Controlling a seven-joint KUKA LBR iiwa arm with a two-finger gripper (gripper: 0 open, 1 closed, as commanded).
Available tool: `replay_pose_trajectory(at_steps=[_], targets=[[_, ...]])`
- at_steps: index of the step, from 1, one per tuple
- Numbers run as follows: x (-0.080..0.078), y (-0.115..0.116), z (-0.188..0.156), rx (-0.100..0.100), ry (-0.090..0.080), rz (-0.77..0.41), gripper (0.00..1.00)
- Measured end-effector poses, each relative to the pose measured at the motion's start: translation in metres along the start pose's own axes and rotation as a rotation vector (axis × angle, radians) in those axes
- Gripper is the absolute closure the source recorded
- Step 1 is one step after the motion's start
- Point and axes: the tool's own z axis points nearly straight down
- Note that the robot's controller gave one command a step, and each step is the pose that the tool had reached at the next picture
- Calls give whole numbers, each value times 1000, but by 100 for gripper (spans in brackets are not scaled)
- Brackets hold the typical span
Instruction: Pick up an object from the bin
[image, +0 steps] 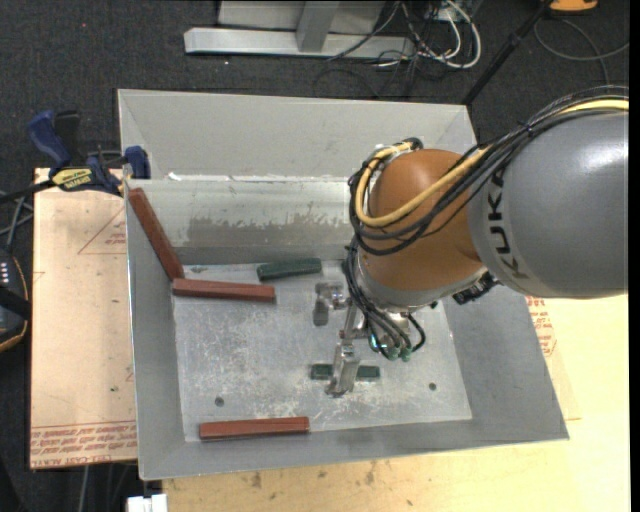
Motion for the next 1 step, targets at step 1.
replay_pose_trajectory(at_steps=[1], targets=[[-2,0,-4,-1,-7,2,0]])
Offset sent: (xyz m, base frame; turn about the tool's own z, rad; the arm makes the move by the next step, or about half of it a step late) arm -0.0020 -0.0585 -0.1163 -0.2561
